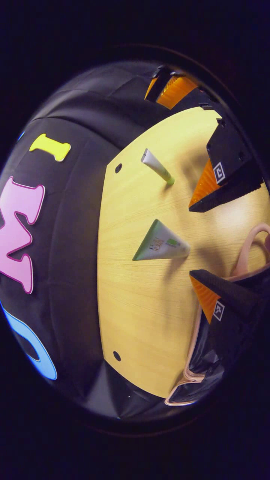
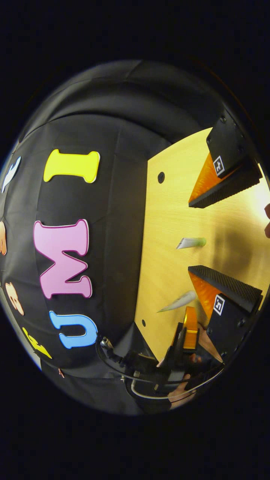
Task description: First open the suitcase, pack the skin care products into it, and then close the suitcase.
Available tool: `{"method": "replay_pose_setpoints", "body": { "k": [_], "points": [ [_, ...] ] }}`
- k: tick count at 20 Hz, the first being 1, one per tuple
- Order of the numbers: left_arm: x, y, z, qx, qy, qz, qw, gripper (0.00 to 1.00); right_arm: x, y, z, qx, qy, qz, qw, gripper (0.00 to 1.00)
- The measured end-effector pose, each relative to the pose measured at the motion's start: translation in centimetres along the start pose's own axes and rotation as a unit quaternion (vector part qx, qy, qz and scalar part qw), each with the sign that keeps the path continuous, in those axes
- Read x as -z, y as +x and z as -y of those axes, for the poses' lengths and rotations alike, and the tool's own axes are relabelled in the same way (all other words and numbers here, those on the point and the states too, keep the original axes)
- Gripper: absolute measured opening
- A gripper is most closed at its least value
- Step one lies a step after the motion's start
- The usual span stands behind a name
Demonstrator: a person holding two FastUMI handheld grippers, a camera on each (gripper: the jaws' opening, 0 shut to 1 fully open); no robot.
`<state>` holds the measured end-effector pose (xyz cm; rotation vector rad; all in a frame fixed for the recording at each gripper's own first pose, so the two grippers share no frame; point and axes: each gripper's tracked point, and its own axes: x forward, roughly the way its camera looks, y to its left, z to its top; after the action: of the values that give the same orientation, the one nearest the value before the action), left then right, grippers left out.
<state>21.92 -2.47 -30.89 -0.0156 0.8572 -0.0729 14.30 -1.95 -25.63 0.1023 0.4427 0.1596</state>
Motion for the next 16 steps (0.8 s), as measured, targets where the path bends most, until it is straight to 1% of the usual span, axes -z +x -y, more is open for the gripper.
{"method": "replay_pose_setpoints", "body": {
  "k": [1, 2, 4, 5, 8, 9, 10, 11, 13, 14, 16],
  "points": [
    [-0.2, 1.4, -0.1, -0.010, 0.003, -0.004, 1.000, 0.97, 0.7, 0.4, 0.2, -0.005, 0.005, -0.010, 1.000, 1.00],
    [-0.6, 2.3, -0.2, -0.014, 0.005, -0.005, 1.000, 0.97, 1.3, 0.9, 0.5, -0.011, 0.003, -0.021, 1.000, 0.97],
    [-1.4, 4.3, -0.7, -0.028, 0.012, -0.005, 1.000, 0.96, 2.4, 1.4, 1.3, -0.019, -0.005, -0.040, 0.999, 0.97],
    [-1.4, 5.1, -0.6, -0.030, 0.009, -0.008, 0.999, 0.96, 2.9, 1.9, 1.6, -0.024, -0.008, -0.049, 0.998, 0.98],
    [-0.1, 7.4, -0.7, -0.029, 0.000, -0.034, 0.999, 0.96, 4.5, 3.3, 2.2, -0.034, -0.014, -0.073, 0.997, 0.98],
    [0.4, 7.9, -1.1, -0.035, -0.009, -0.039, 0.999, 0.97, 4.9, 4.0, 2.4, -0.032, -0.017, -0.079, 0.996, 0.98],
    [-0.4, 5.8, -1.3, -0.047, -0.014, -0.029, 0.998, 0.76, 5.3, 5.0, 2.3, -0.034, -0.018, -0.084, 0.996, 0.98],
    [-0.5, 8.3, -1.8, -0.051, -0.016, -0.020, 0.998, 0.55, 5.6, 5.9, 2.0, -0.039, -0.015, -0.089, 0.995, 0.98],
    [-0.5, 8.5, -2.0, -0.064, -0.021, -0.023, 0.998, 0.52, 6.3, 8.1, 0.6, -0.054, 0.001, -0.100, 0.993, 0.98],
    [-0.5, 8.3, -1.9, -0.062, -0.020, -0.023, 0.998, 0.52, 6.9, 9.1, -0.2, -0.063, 0.006, -0.109, 0.992, 0.98],
    [-0.6, 7.9, -1.6, -0.050, -0.033, -0.021, 0.998, 0.50, 8.2, 11.5, -0.6, -0.060, -0.002, -0.119, 0.991, 0.98]
  ]
}}
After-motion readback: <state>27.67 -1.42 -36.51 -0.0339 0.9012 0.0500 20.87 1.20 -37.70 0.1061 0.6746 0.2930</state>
